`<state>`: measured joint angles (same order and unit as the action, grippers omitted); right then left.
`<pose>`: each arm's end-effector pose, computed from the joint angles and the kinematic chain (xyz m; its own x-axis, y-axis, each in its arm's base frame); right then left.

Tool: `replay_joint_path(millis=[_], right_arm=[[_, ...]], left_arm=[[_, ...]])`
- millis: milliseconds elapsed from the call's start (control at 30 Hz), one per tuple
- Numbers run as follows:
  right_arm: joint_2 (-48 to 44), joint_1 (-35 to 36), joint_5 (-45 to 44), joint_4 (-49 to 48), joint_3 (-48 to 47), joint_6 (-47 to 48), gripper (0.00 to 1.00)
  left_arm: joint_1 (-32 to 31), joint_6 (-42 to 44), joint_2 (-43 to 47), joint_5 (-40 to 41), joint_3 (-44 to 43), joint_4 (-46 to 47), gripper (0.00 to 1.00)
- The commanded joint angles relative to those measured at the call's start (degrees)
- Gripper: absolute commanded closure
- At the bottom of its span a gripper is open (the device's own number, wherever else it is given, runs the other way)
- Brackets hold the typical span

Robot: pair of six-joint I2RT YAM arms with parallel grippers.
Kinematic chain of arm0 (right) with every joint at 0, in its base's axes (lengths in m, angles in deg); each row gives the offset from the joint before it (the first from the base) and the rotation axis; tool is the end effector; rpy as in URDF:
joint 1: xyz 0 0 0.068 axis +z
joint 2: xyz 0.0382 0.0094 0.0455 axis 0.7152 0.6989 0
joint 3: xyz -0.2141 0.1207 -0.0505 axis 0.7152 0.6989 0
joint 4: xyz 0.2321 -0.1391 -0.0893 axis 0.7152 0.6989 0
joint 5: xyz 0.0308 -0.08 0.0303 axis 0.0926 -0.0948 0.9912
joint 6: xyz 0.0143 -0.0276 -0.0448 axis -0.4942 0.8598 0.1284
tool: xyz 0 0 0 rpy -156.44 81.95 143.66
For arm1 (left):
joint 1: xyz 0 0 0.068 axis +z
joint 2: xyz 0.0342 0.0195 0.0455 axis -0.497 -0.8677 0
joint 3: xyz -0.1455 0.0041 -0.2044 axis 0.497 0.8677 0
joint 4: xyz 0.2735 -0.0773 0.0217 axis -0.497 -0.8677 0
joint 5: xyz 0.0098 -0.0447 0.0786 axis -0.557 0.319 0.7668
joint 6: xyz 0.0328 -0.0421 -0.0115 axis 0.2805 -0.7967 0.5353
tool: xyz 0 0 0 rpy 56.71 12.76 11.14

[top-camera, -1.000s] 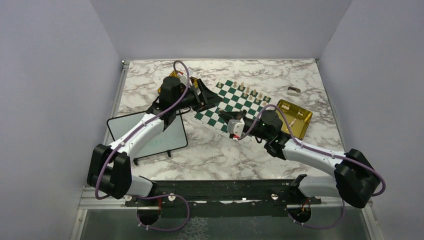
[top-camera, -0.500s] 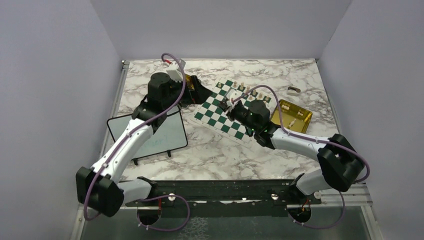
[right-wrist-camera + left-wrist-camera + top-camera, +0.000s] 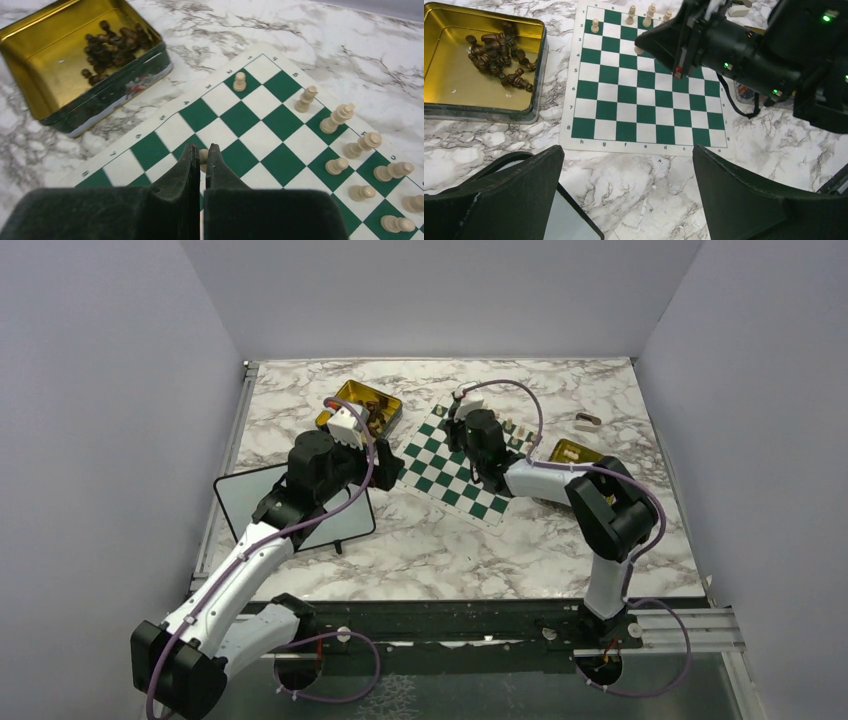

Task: Set up the chess pieces on the board
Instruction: Place the chess piece on the chessboard.

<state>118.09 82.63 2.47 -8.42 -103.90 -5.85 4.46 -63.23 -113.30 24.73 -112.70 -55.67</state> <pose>0.3442 0.2497 0.1693 -0.2181 -0.0678 -0.9736 -0.4130 0.9103 0.0291 0.2368 -0.1183 0.3000 -0.3741 -0.0723 -0.9246 0.4826 0.8361 -0.2607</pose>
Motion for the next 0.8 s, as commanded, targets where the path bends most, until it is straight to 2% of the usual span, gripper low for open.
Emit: replay_joint_path(millis=[0, 233, 367, 500, 767], right_arm=[[4.22, -1.88, -7.99, 1.45, -4.06, -4.75, 0.99], [8.03, -4.97, -12.21, 6.02, -7.27, -12.28, 0.99], [8.40, -5.77, -13.54, 2.50, -6.09, -13.45, 0.98], [10.04, -6.65, -14.70, 3.20, -7.83, -13.95, 0.98], [12.90, -8.37, -12.51, -2.38, -6.28, -17.63, 0.97]], left_arm=[[-2.53, 4.40, 2.34, 3.36, 0.44, 0.15, 0.01], [-3.81, 5.42, 4.07, 4.18, 0.73, -0.31, 0.01], [-4.31, 5.63, 3.87, 4.44, 0.32, -0.64, 0.01], [-4.36, 5.88, 4.62, 4.89, 0.51, -0.96, 0.01], [-4.36, 5.98, 4.56, 5.14, 0.36, -0.90, 0.01]])
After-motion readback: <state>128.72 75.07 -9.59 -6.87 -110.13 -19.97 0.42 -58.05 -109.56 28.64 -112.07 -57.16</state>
